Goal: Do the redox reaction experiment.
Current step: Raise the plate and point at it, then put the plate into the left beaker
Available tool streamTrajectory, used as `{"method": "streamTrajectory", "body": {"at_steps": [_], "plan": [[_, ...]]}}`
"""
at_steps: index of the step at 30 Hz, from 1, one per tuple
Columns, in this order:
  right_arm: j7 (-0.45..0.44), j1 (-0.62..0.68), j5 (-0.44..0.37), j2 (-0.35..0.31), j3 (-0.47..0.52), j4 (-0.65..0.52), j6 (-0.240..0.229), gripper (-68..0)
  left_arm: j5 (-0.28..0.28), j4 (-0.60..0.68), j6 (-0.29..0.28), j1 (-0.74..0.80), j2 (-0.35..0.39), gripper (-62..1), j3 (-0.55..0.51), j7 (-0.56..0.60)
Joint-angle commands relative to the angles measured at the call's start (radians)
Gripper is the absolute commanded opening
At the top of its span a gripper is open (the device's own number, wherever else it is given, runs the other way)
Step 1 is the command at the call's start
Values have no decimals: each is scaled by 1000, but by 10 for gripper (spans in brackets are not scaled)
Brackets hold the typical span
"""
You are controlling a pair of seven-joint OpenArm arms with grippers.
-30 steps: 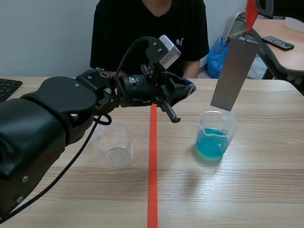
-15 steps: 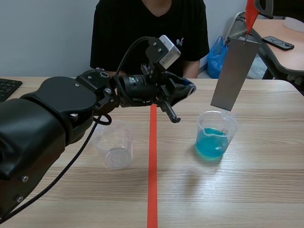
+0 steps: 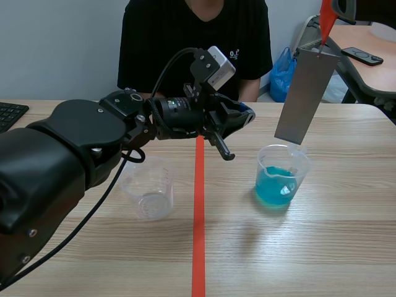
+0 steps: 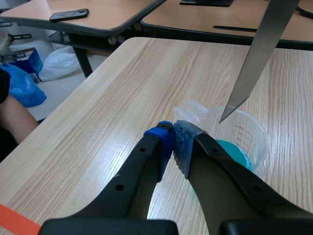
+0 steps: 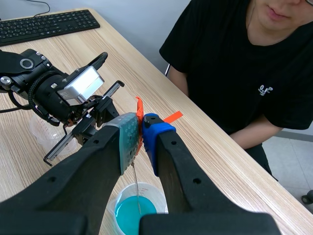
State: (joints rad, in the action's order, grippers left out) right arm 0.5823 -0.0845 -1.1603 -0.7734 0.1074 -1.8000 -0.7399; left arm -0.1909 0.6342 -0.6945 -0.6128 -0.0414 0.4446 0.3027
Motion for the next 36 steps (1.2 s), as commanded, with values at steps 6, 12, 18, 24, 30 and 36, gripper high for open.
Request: {"method": "streamTrajectory", "body": {"at_steps": [6,12,18,24,30,36], "plan": [[-13,-13,-15,-18,14,-10,-6,-660,10,6,-2,-30,3,-577,-6,14],[-16,-13,-15,-18,14,-10,-6,-660,30,6,-2,-37,58,-577,-6,58],[-16,-13,-15,-18,14,-10,-6,-660,190,6,-2,-50,212,-577,-6,72],[-16,-13,-15,-18,14,-10,-6,-660,279,6,-2,-19,443,-577,-7,124],[-15,-13,-15,-18,14,-10,-6,-660,312,6,-2,108,687,-577,-17,251],[-15,-13,-15,-18,14,-10,-6,-660,311,6,-2,344,838,-578,-114,347]]}}
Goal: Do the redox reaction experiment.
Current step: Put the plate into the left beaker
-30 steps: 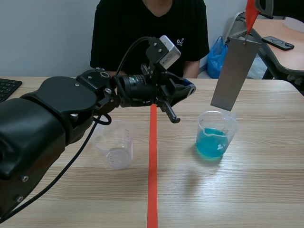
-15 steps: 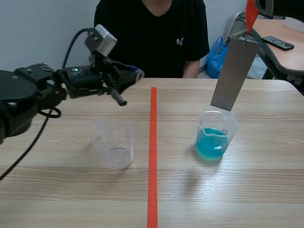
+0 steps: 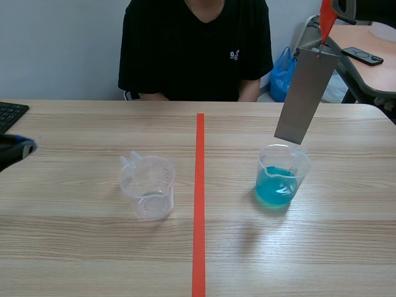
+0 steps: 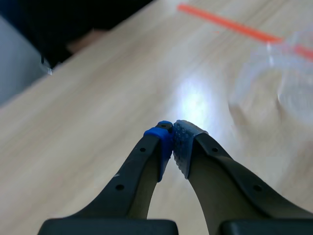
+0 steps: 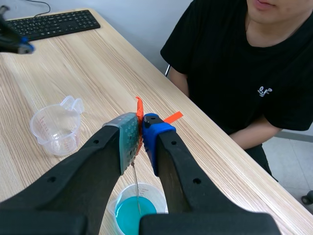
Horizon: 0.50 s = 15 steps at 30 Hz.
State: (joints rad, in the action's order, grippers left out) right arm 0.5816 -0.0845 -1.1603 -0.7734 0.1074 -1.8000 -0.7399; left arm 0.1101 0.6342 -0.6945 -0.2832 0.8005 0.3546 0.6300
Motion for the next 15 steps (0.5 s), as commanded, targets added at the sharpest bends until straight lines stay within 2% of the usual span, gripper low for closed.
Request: {"method": "streamTrajectory", "body": {"at_steps": [1,5,15], "plan": [[-14,-13,-15,-18,14,-10,-6,-660,10,6,-2,59,8,-577,-49,34],[-15,-13,-15,-18,14,-10,-6,-660,10,6,-2,227,27,-577,-168,83],[-24,-42,-20,-13,14,-10,-6,-660,-1,6,-2,605,11,-577,-431,237]]}}
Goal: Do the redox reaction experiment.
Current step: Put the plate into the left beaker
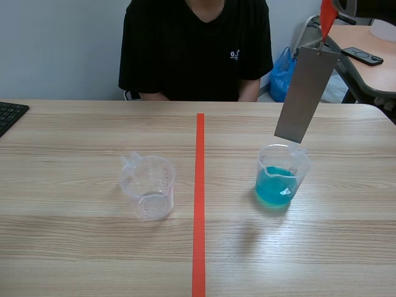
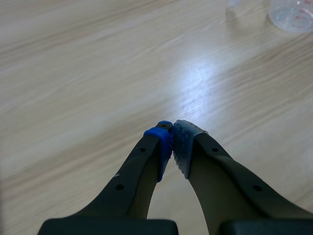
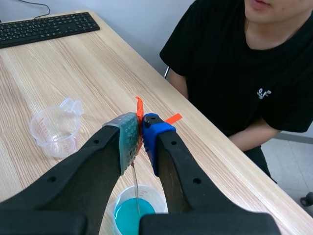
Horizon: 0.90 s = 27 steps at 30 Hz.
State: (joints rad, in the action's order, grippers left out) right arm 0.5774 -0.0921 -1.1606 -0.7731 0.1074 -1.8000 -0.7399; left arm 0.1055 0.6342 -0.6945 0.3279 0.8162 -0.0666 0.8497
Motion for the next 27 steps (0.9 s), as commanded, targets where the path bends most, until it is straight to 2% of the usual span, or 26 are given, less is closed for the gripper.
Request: {"method": "streamTrajectory", "body": {"at_steps": [1,8,14,19,27], "plan": [[-19,-41,-22,-13,11,-10,-6,-660,-5,6,-2,21,-14,-577,-29,19],[-18,-95,-22,19,7,-10,-6,-660,-92,6,-2,163,-103,-577,-117,71],[-5,-159,-22,51,-53,-10,-6,-659,-100,6,-2,242,-151,-577,-164,117],[5,-211,-15,96,-120,-10,-6,-659,-145,6,-2,258,-169,-577,-182,130],[12,-284,70,214,-256,-10,-6,-658,-152,6,-2,259,-173,-577,-183,130]]}}
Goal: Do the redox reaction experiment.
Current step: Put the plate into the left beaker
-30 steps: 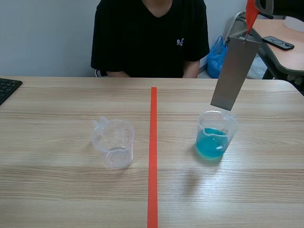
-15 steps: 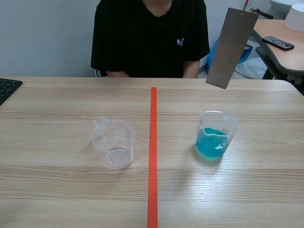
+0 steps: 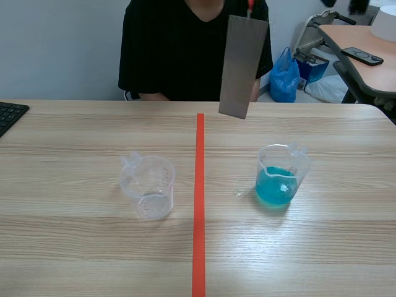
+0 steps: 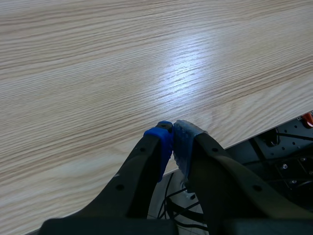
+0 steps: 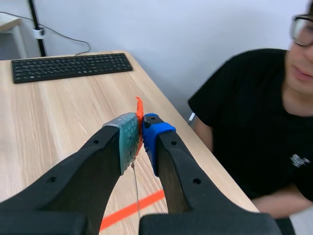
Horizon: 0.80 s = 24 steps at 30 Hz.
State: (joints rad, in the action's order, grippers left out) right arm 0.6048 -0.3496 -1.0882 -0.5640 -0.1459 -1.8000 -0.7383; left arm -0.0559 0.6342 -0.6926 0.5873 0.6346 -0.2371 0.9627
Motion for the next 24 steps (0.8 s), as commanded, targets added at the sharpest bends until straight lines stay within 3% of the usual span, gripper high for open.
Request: {"method": "streamTrajectory", "body": {"at_steps": [1,14,24], "plan": [[-15,-34,14,23,-23,-10,-7,-658,10,6,-3,-1,9,-577,-12,17],[11,-72,235,282,-234,-9,13,-658,10,6,-3,0,9,-577,-12,17],[45,-71,319,393,-344,-9,42,-658,10,6,-3,0,9,-577,-12,17]]}}
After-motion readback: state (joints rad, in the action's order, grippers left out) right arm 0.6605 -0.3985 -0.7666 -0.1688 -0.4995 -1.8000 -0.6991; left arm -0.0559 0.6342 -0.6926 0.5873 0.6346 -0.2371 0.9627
